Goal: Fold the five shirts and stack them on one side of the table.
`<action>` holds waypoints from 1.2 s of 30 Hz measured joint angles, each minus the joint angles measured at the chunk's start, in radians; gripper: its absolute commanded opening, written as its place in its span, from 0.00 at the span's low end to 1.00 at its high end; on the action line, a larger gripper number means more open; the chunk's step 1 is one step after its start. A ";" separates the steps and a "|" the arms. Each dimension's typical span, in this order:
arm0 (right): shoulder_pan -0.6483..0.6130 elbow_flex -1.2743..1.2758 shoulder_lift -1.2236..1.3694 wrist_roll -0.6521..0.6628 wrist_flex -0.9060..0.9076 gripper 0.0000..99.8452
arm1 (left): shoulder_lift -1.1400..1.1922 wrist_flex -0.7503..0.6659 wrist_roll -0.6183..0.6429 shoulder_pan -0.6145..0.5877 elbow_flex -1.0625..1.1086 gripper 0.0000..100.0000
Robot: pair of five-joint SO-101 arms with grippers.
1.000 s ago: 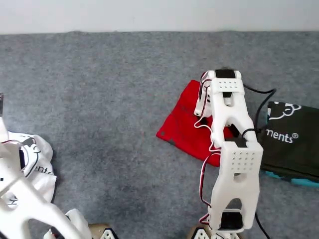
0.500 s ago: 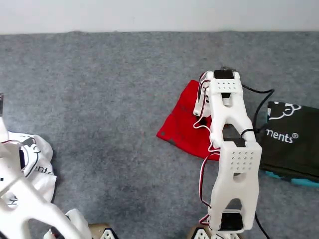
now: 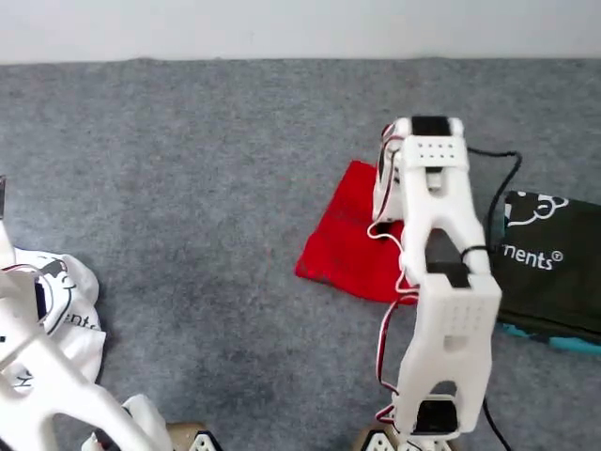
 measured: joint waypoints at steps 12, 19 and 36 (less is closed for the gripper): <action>0.195 0.103 -0.497 0.387 0.000 0.01 | 0.000 0.000 0.000 0.000 0.000 0.01; 0.413 0.103 -0.562 0.529 0.000 0.01 | 0.000 0.000 0.000 0.000 0.000 0.01; 0.672 0.103 -0.503 0.638 0.002 0.01 | 0.000 0.011 0.000 0.000 0.000 0.01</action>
